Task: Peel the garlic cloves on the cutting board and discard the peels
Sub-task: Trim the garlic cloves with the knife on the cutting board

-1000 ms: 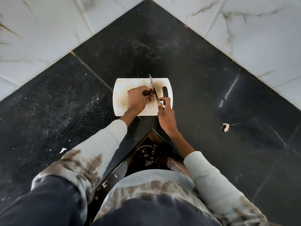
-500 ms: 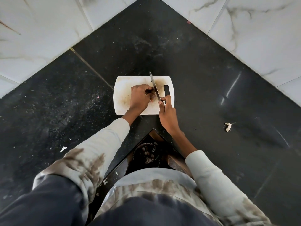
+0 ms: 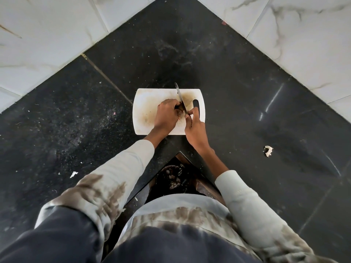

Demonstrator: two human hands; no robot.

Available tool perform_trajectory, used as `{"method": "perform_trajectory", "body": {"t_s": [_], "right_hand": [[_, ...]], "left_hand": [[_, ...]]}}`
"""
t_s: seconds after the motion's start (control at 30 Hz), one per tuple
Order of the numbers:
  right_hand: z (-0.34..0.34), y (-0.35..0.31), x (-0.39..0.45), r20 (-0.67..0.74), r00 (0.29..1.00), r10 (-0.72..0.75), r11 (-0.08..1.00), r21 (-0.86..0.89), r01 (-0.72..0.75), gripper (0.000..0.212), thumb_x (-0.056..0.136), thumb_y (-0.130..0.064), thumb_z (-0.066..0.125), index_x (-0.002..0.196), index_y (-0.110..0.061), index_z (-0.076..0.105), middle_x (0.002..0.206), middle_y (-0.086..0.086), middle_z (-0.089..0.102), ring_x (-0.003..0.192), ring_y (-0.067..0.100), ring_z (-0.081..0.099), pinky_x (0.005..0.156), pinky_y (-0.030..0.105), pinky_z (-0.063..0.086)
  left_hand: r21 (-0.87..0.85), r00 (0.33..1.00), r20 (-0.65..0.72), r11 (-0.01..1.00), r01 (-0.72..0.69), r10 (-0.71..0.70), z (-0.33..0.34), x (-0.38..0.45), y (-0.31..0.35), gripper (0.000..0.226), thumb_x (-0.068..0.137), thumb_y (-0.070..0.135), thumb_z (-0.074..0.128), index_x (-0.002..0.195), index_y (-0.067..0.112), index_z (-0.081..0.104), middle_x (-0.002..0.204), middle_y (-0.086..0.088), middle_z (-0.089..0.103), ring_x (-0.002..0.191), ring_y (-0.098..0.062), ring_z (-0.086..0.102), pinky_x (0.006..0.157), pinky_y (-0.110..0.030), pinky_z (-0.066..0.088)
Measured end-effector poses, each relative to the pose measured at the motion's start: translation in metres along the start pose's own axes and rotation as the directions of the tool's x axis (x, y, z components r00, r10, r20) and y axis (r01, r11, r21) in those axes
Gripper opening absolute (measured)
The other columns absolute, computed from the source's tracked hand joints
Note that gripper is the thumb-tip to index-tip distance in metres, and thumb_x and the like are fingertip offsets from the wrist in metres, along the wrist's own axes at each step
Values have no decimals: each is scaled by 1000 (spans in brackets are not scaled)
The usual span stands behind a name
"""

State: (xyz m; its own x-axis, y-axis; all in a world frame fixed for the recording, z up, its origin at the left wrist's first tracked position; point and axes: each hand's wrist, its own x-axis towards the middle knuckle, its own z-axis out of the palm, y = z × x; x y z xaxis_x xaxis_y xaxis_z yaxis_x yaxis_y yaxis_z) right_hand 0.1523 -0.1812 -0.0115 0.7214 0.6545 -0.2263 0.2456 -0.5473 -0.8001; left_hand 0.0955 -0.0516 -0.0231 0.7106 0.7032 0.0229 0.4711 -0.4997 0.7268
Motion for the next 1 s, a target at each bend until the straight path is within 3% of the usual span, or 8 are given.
{"method": "perform_trajectory", "body": {"t_s": [0.2,0.33,0.4,0.47,0.5,0.6,0.77,1.0], "right_hand": [[5,8,-6,-28,999,-34,999,-21,33,20,111,-19,46,130,-15,43,59,-6,49,39,9,46,39,18,28],[11,24,-12,-40,999,-28,999,-28,27,13,111,-22,44,123,-17,43,53,2,47,40,16,39,47,34,33],[18,26,-10,-60,998,-36,999,-37,34,17,112,-23,44,127,-16,43,55,-3,48,42,16,42,49,34,34],[24,27,-9,-85,996,-35,998,-59,30,25,112,-26,43,135,-15,41,57,-9,48,49,19,47,54,37,39],[26,26,-10,-90,995,-32,997,-76,25,28,112,-28,42,138,-16,39,58,-9,48,55,23,51,58,40,44],[27,21,-11,-91,995,-32,990,-141,19,34,112,-29,41,145,-20,36,70,-2,61,69,29,61,68,43,52],[27,21,-29,-121,992,-30,964,-265,-3,30,112,-27,42,141,-23,35,77,6,69,66,31,64,72,49,59],[19,29,-50,-131,990,-48,976,-219,19,22,111,-26,44,133,-24,41,100,4,73,74,26,68,79,47,58]], "left_hand": [[6,1000,-7,1000,29,-29,4,1,-6,18,87,-4,68,100,4,77,96,-9,76,88,-26,69,82,-48,60],[16,1000,-8,1000,17,-17,5,4,-9,21,84,-7,60,93,6,75,88,-6,74,86,-28,66,85,-50,58],[27,1000,-27,1000,15,-14,8,4,-10,20,85,-7,58,88,6,73,83,-5,74,79,-26,66,102,-53,55],[34,998,-54,999,16,-14,11,5,-11,22,86,-7,55,84,7,71,79,-2,74,71,-21,65,125,-40,35],[38,998,-60,999,22,-19,11,6,-10,23,86,-7,54,83,9,70,78,0,74,69,-19,65,128,-32,26],[56,999,-38,998,21,-19,12,12,-17,24,84,-8,53,84,10,69,80,0,74,71,-22,65,129,-34,22],[99,999,-4,994,40,-39,10,7,-12,22,85,-7,54,82,12,66,79,-1,72,73,-25,64,131,-43,22],[113,996,37,991,77,-82,6,7,-2,16,87,0,65,85,16,60,82,-2,68,82,-29,64,129,-50,27]]}}
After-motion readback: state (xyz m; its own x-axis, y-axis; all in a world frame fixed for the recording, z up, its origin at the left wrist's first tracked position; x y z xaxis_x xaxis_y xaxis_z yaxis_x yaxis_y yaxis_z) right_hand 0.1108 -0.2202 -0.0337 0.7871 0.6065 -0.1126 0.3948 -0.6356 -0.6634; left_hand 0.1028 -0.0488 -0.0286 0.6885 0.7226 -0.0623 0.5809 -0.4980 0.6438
